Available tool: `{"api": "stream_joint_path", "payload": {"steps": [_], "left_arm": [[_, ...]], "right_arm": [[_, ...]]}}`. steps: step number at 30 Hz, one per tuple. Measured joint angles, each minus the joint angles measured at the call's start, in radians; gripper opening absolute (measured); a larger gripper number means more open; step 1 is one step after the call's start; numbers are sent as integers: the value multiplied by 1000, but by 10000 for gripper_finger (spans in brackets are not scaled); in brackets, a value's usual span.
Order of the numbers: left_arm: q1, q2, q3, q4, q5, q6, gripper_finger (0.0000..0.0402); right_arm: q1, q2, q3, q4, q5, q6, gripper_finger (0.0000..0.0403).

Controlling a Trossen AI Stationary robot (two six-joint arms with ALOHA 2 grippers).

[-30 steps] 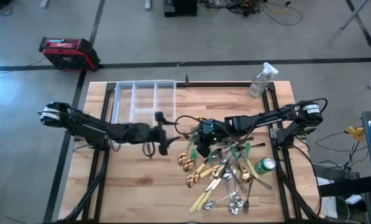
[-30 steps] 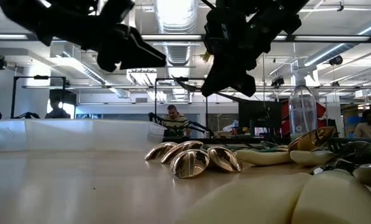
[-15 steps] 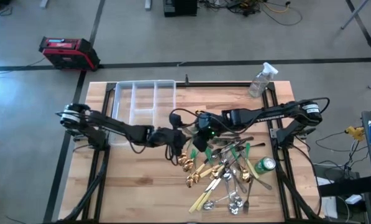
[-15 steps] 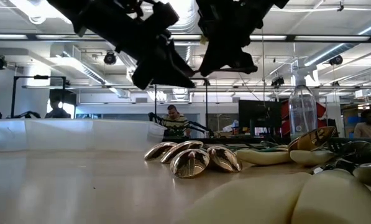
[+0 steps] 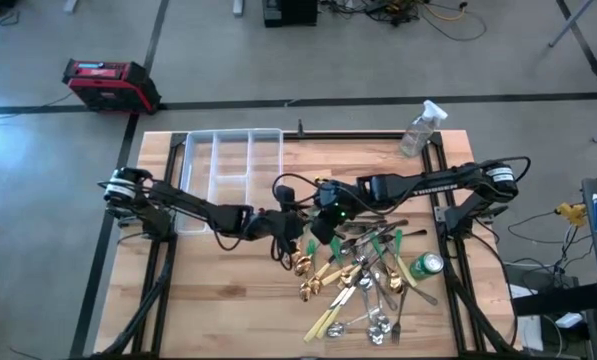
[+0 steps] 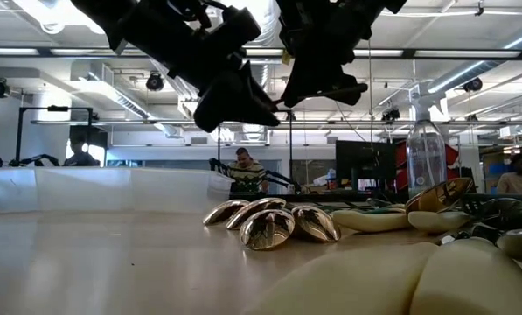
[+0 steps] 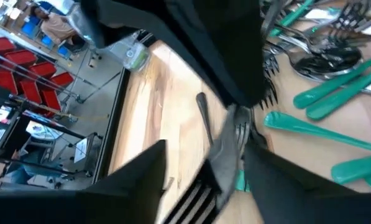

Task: Sort silverware
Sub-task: Put the black fork into the transparent silverware tray

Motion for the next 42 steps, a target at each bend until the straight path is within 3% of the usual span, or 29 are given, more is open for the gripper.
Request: {"api": "stream_joint_path", "payload": {"steps": [4,6,13,17,20,26,33,42], "left_arm": [[-8,0,-2,-12,11,-11,35],[-16,1,-2,-16,12,-11,12],[-44,2,-3,-23,-6,0,1],[-71,2,-3,-36,-139,75,1],[-93,0,-3,-45,-252,137,1],[-145,-3,-3,-75,-384,242,0],[-166,-50,-17,-249,-413,191,0],[-179,-285,-176,-244,-416,148,0]], "right_arm": [[-2,0,0,3,5,7,0],[-2,2,2,8,5,7,0],[-2,12,2,16,4,-21,0],[-2,9,2,42,16,-46,8],[-2,8,0,51,16,-62,34],[-14,14,0,81,12,-107,116],[-20,9,0,175,13,-202,177],[-20,71,-1,343,13,-280,166]]}}
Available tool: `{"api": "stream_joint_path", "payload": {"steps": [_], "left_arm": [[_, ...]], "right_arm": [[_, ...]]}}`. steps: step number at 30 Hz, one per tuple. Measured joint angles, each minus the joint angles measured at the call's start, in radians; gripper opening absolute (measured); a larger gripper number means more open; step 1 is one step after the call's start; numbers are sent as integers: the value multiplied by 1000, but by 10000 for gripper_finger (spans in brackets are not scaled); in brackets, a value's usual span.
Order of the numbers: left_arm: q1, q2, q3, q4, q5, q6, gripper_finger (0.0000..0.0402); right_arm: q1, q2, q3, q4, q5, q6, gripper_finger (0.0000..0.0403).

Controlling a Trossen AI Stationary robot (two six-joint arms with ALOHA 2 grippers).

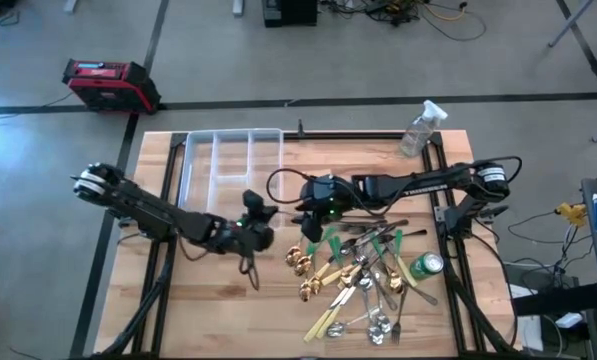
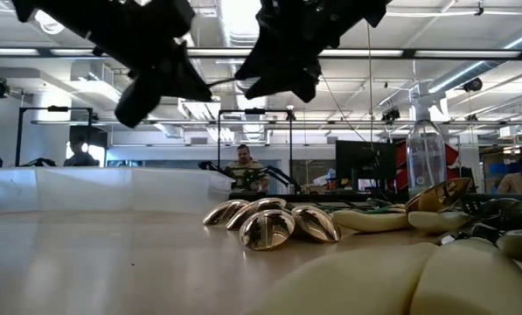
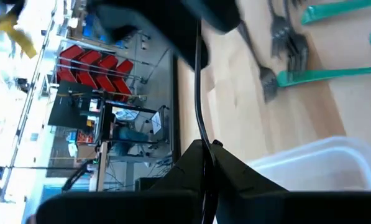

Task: Sort silverware
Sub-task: Put the black fork into the transparent silverware tray

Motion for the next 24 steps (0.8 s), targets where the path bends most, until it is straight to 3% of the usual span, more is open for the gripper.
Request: {"api": "stream_joint_path", "payload": {"steps": [8,18,24], "left_arm": [[-5,-146,-125,-16,0,32,0],[-31,-151,-160,-25,-53,75,0],[-49,-152,-166,-26,-86,78,0]], "right_arm": [[0,67,0,229,0,-62,149],[0,195,1,467,69,-159,151],[0,255,60,469,82,-159,139]]}}
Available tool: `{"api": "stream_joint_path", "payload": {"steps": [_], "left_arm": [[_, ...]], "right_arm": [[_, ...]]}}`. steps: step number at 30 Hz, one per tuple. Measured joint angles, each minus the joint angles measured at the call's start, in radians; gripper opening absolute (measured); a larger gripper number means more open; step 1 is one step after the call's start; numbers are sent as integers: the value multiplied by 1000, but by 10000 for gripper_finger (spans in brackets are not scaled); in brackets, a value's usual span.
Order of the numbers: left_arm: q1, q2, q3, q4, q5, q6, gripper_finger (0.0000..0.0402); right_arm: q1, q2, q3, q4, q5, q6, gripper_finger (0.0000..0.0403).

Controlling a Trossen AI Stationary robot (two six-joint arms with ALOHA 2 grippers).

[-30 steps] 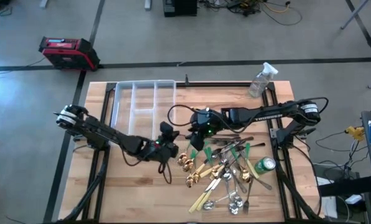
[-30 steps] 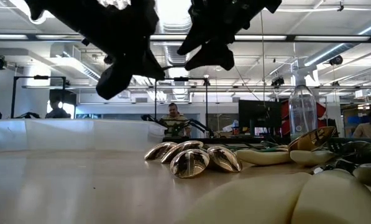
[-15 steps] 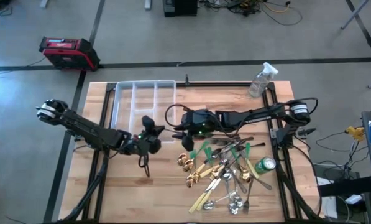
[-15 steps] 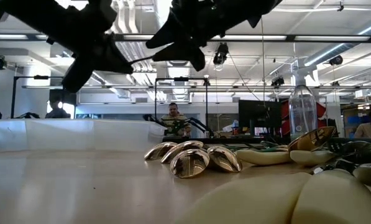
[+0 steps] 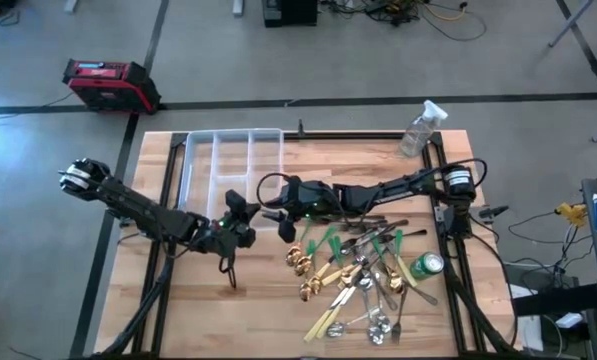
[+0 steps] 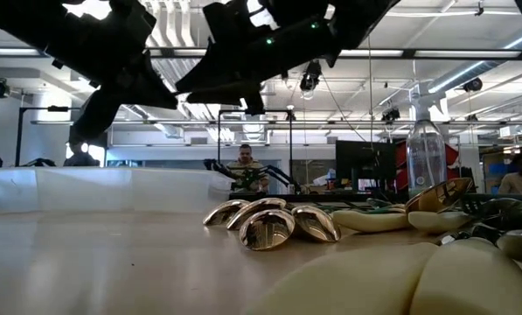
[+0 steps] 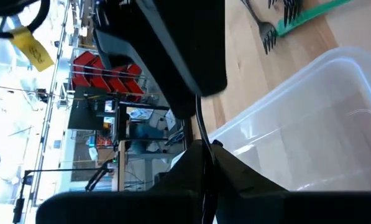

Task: Sort silverware
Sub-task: Put the black fork into the transparent silverware tray

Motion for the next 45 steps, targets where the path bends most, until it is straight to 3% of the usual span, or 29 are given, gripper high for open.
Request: {"api": "stream_joint_path", "payload": {"steps": [7,21,31,38,45], "left_arm": [[-2,5,-6,-9,-21,21,0],[-45,-3,-11,-53,-83,-22,0],[-45,-2,-11,-60,-68,-50,4],[-45,-4,-11,-55,-68,-122,53],[-46,-37,-1,-197,1,-312,124]], "right_arm": [[1,70,86,-28,4,52,104],[1,72,92,-56,-6,101,12],[1,72,92,-63,-8,140,1],[1,72,91,-74,-3,142,1],[0,72,90,-90,52,140,0]]}}
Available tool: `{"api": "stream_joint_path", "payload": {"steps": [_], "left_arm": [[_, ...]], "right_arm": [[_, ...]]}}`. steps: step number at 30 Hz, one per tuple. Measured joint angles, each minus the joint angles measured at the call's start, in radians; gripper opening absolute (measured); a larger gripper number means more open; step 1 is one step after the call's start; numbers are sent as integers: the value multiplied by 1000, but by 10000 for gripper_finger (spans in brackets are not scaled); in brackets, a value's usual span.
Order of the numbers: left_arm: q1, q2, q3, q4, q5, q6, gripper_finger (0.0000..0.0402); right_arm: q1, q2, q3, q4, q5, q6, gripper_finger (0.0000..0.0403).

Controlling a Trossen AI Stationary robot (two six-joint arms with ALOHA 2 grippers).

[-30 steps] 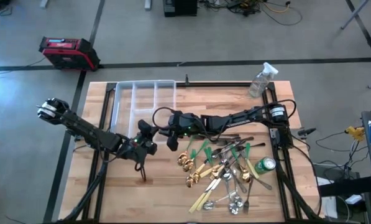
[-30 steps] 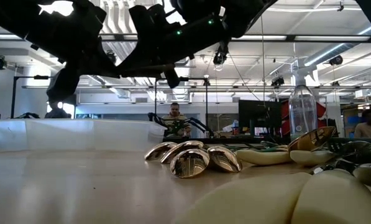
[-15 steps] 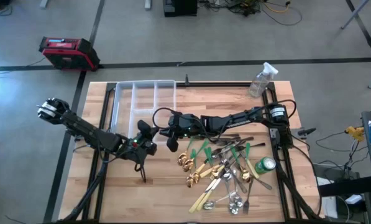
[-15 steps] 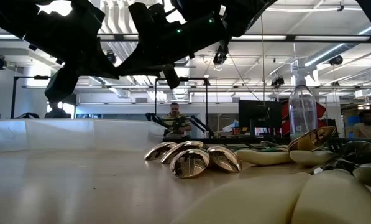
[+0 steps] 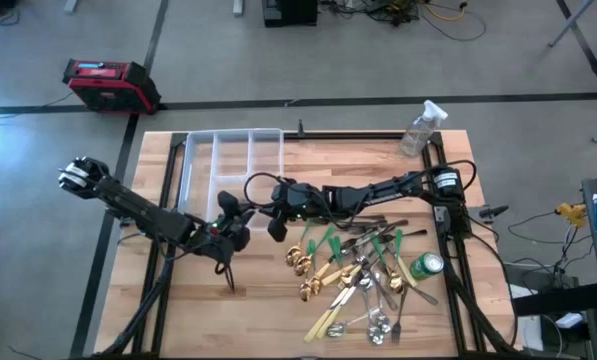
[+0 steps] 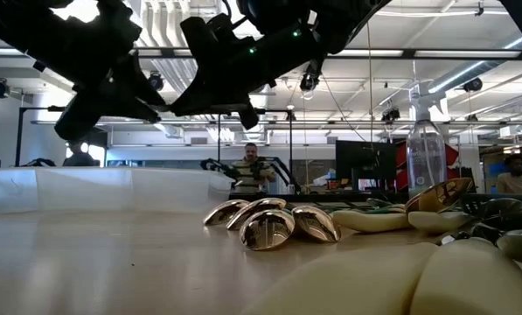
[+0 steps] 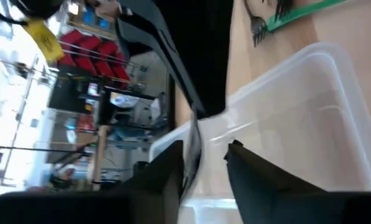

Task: Sort silverware
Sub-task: Put the black fork into the transparent silverware tray

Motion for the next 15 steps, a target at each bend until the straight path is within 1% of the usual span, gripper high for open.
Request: {"api": "stream_joint_path", "payload": {"steps": [2,5,8,10,12,15], "left_arm": [[0,-17,0,-42,13,-42,141],[0,-52,0,-106,14,-110,164],[0,-105,0,-159,-33,-159,181],[0,-153,0,-171,-64,-176,188],[0,-205,0,-170,-70,-181,192],[1,-282,0,-156,-71,-180,190]], "right_arm": [[0,0,0,0,21,-1,0],[1,0,0,-1,89,-8,0],[-5,0,0,-14,187,2,0],[-7,5,0,-18,258,14,0],[-9,12,0,-14,329,40,0],[-20,15,0,-11,394,93,0]]}}
